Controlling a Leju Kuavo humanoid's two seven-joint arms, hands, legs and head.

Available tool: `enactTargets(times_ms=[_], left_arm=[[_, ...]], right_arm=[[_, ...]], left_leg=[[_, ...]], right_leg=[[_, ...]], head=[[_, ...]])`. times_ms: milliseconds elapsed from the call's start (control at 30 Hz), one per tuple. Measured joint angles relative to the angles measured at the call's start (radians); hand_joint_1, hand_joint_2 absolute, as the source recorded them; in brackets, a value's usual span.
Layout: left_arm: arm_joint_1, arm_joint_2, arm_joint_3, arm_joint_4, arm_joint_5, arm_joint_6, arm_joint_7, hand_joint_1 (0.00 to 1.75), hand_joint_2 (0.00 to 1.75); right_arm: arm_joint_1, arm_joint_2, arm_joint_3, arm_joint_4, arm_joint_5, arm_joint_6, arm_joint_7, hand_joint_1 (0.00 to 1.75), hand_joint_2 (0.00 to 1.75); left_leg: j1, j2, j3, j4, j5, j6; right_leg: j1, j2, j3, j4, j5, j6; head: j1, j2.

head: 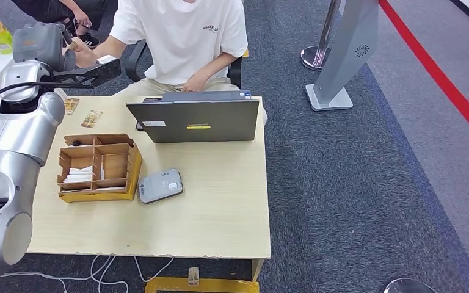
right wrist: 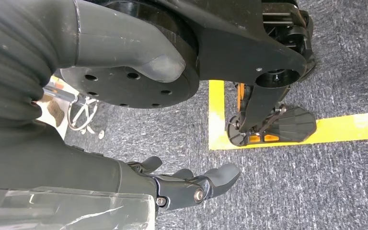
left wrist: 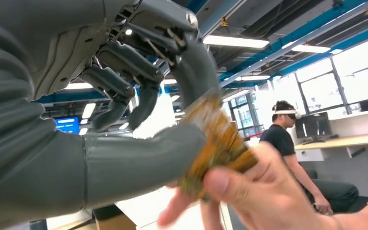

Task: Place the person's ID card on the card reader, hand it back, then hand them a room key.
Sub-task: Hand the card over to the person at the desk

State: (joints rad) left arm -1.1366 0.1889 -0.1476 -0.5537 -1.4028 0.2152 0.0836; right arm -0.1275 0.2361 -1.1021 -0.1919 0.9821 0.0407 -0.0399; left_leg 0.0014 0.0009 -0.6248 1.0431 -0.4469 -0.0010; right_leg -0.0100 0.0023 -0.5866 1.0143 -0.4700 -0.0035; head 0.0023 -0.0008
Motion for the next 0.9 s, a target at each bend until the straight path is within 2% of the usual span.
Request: enactTargets(times_ms=[333,500,700,900], left_arm=[[0.001,0.010,0.000,0.011,0.019,0.071,-0.020,0.00,1.75],[0.014,0.052,0.009,0.011,0.117,0.096,-0.086,0.00,1.75],[0.051,0.203,0.106,0.011,0.303,0.092,-0.190,0.00,1.75],[0.069,0.432,0.265,0.018,0.479,-0.006,-0.276,0.00,1.75]], right_arm=[[0.000,0.000,0.000,0.000,0.001,-0.002,0.002,0.00,1.75],[0.000,0.000,0.000,0.000,0.002,0.004,-0.001,0.00,1.75],[0.007,0.000,0.000,0.000,0.000,0.012,-0.010,0.00,1.75],[0.018,-0.002,-0.002,0.000,-0.001,0.024,-0.018,0.00,1.75]], left_leg=[[0.000,0.000,0.000,0.000,0.000,0.000],[0.000,0.001,0.000,-0.001,0.000,0.000],[0.001,0.007,-0.001,-0.002,0.000,-0.001],[0.001,0.017,-0.002,-0.003,-0.002,-0.004]], right_leg=[[0.000,0.000,0.000,0.000,0.000,0.000],[0.000,0.001,0.000,0.002,0.000,0.000],[0.001,0.007,-0.004,0.003,0.000,-0.002],[0.001,0.017,-0.010,0.005,-0.001,-0.005]], head=[[0.000,0.000],[0.000,0.000],[0.000,0.000],[-0.001,0.000]])
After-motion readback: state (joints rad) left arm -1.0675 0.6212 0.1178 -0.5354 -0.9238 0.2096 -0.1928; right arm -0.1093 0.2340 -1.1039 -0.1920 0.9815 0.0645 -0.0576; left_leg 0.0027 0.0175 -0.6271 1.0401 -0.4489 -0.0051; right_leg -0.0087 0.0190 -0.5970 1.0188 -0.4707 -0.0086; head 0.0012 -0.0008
